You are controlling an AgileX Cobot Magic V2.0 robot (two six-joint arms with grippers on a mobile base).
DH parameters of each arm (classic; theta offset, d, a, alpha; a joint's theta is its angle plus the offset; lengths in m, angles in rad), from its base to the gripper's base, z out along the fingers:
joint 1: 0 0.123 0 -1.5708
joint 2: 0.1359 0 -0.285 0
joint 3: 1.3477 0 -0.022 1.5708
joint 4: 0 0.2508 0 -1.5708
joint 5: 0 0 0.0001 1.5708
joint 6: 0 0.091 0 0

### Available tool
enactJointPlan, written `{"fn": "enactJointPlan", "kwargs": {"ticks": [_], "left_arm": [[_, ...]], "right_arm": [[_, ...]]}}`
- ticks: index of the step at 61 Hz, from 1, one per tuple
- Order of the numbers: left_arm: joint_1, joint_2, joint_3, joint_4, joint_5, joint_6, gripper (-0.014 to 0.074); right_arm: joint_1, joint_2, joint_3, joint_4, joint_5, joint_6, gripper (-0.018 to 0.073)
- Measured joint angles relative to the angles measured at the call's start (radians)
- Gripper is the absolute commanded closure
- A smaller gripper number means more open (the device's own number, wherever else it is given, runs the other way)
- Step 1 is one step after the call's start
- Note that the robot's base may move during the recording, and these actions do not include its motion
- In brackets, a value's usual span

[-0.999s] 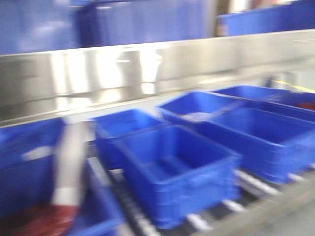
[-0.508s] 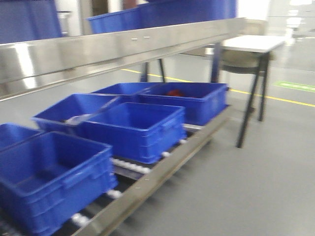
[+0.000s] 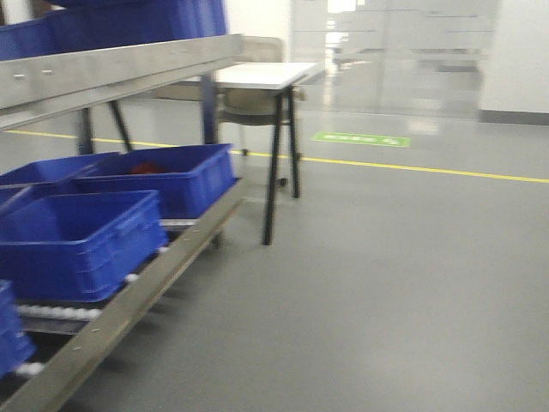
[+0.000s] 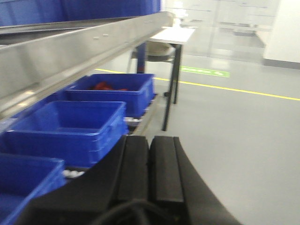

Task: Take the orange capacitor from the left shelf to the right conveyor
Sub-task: 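Drive the base away from the shelf holding the cylinder in the right gripper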

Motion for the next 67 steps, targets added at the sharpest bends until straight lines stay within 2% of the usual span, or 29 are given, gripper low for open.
{"fn": "enactJointPlan", "kwargs": {"ticks": [67], "left_arm": [[0.000, 0.000, 0.000, 0.000, 0.000, 0.000, 0.0723]], "right_arm": [[0.000, -0.002, 0.000, 0.000, 0.003, 0.000, 0.0492]]}}
